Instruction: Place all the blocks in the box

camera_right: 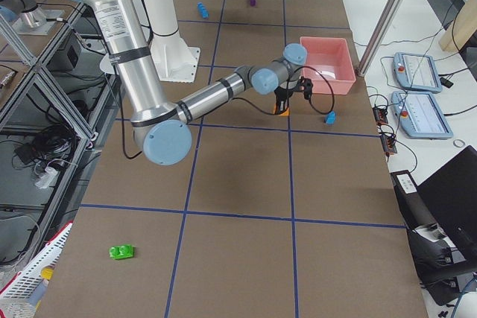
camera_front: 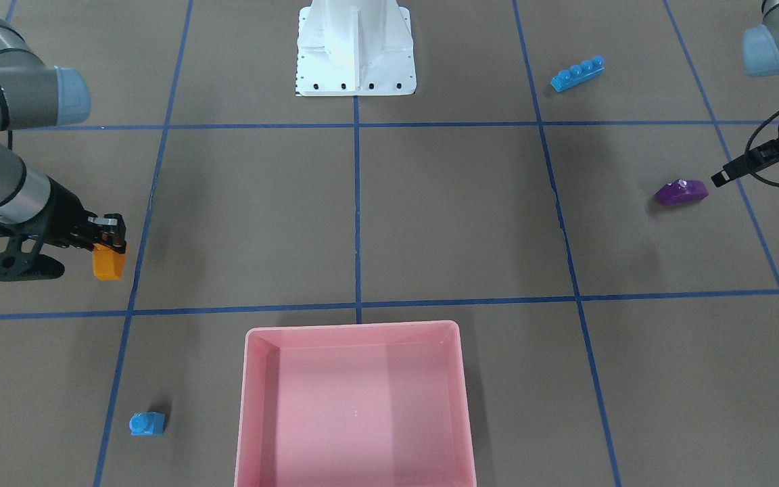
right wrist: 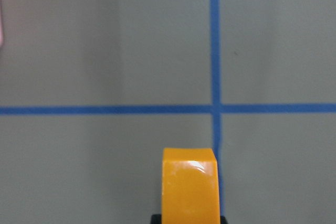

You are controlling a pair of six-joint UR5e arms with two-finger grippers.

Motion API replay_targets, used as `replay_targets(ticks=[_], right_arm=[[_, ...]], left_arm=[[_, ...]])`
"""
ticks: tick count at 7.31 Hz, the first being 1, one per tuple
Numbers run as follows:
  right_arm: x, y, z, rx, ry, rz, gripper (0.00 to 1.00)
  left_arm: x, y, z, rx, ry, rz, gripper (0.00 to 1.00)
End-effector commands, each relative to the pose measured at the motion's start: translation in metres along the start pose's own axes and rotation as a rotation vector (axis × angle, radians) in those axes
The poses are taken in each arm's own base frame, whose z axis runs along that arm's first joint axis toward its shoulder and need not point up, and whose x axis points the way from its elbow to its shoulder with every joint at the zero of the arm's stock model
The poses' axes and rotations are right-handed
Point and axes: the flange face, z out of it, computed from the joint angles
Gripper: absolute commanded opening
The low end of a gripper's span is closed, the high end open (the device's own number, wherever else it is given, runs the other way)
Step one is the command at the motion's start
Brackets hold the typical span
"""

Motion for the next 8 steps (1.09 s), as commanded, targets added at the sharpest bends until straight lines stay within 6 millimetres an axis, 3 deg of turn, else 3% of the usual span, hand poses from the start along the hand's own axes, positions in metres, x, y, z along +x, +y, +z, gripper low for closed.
replay_targets(ticks=[1,2,3,4,5,6,8], right_arm=[[-0.148,-0.078,-0.044,0.041,0.004,0.121,0.0],[-0.207,-0.106,-0.055,0.059,0.002,0.14,0.0],[-0.24,-0.11,-0.029,0.127,-0.027,0.149,0.0],[-0.262,-0.117,-0.014,0.2,-0.073,0.205,0.0],[-0.3,-0.135,-0.012,0.218,-0.067,0.214,0.0],[-0.313,-0.135,-0.002,0.249,-0.054,0.206,0.0],[-0.307,-0.142,0.027,0.308,-0.023,0.209,0.0]], left_arm=[[-0.011,0.006,0.007,0.003,-0.021,-0.171,1.0],[-0.005,0.009,0.017,0.03,-0.045,-0.234,1.0],[-0.015,0.014,0.027,0.061,-0.067,-0.289,1.0],[-0.042,0.023,0.033,0.068,-0.071,-0.295,1.0],[-0.057,0.026,0.037,0.075,-0.079,-0.324,1.0],[-0.056,0.025,0.036,0.092,-0.076,-0.426,1.0],[-0.053,0.026,0.039,0.124,-0.072,-0.545,1.0]])
